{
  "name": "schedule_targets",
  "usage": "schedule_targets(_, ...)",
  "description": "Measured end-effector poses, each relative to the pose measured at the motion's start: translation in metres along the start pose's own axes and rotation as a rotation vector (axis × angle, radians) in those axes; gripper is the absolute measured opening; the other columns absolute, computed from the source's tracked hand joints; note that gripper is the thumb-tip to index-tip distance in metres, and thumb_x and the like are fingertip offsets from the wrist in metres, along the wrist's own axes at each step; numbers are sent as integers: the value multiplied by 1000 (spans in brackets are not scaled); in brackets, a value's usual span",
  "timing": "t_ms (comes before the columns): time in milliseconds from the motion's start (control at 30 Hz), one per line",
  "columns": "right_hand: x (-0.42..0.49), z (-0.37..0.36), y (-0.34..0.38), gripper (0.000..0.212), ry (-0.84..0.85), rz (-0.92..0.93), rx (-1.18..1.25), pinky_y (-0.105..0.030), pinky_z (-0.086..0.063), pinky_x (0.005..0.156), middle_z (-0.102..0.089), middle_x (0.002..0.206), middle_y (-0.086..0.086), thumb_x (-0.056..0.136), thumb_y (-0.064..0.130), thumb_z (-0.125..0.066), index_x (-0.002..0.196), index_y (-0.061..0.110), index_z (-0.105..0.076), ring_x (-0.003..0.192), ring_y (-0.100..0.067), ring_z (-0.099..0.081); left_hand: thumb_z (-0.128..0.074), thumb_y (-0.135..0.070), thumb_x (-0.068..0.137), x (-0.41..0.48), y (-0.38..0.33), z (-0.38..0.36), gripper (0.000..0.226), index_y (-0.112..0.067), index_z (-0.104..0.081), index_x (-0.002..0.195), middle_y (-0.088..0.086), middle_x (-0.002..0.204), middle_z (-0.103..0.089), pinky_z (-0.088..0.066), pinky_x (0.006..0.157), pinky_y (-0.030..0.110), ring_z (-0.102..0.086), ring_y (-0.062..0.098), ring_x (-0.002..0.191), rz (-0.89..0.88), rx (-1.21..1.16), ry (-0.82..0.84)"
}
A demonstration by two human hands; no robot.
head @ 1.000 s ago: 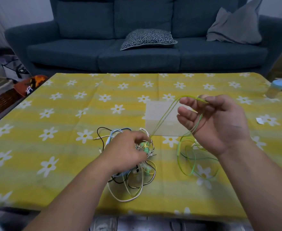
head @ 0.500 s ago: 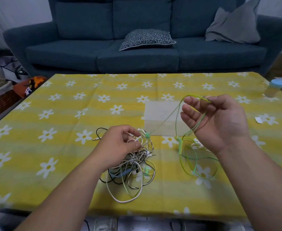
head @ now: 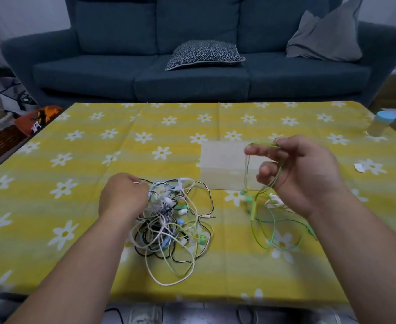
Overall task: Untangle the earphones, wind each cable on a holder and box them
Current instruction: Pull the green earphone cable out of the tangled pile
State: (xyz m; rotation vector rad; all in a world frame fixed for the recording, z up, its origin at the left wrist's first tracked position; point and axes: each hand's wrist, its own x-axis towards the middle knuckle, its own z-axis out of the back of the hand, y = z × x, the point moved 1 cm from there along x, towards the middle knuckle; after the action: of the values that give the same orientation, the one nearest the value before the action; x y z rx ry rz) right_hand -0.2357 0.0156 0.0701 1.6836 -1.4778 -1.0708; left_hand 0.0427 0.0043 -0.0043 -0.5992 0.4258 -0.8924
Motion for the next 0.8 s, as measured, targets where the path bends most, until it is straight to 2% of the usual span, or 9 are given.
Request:
schedule_targets(67,-4,-1,-1,26,43,-8,-161,-31,-38,49,-73,91,-25,94,9,-41,68,14,-36,38,-21,-37,-65,-33,85,-2,-2,1,51,-17,-57,132,15,128,-57,-48,91,42,-55,35,115,-1,131,-10)
schedule_targets(167,-10,-2,-5,24,146,-47,-383,-29,-31,46,-73,91,-24,95,8,-46,72,11,-43,36,-18,-29,-66,-43,89,-33,-31,-2,65,-21,-44,145,1,146,-46,-37,111,38,-44,17,134,-367,-161,55)
schedule_targets(267,-14,2,-10,20,238,-109,-552,-24,-29,42,-73,82,-19,96,12,-54,78,5,-54,34,-13,-27,-70,-49,82,-79,-65,-11,70,-26,-44,143,-12,131,-61,-46,103,28,-56,-1,120,-548,-532,582)
schedule_targets(300,-14,3,-12,20,258,-117,-596,-22,-28,42,-70,75,-15,96,14,-56,79,4,-57,35,-13,-27,-74,-43,81,-91,-70,-17,64,-26,-49,138,-13,120,-66,-50,95,22,-61,-3,109,-565,-545,726)
schedule_targets(367,-15,9,-13,24,258,-132,-650,-20,-24,42,-57,61,-8,95,16,-60,73,7,-58,38,-13,-27,-79,-24,81,-106,-75,-28,36,-25,-63,114,-10,85,-68,-48,67,15,-61,-2,72,-608,-418,815)
schedule_targets(467,-19,23,-4,23,172,-143,-699,-24,-18,44,-44,50,0,88,14,-69,69,8,-57,43,-12,-26,-71,-17,88,-105,-77,-36,5,-13,-69,87,14,65,-63,-38,48,17,-51,4,46,-529,-306,624)
schedule_targets(567,-28,46,10,16,116,-157,-776,-24,-20,45,-42,50,-1,79,2,-75,70,7,-63,43,-12,-29,-61,-13,94,-94,-77,-34,17,-4,-67,81,12,61,-59,-30,38,14,-45,0,35,-439,-393,415)
schedule_targets(633,-34,65,16,15,94,-182,-874,-24,-23,45,-43,51,-4,79,2,-76,69,7,-66,43,-14,-32,-58,-14,96,-91,-78,-32,19,-9,-66,79,11,60,-61,-33,42,18,-48,4,40,-432,-457,341)
schedule_targets(800,-46,116,26,36,-58,-276,-1102,-35,-34,54,-53,49,-4,87,16,-72,52,17,-60,46,-19,-44,-53,-23,99,-96,-81,-42,26,-16,-62,76,3,50,-51,-32,45,23,-42,12,39,-343,-540,230)
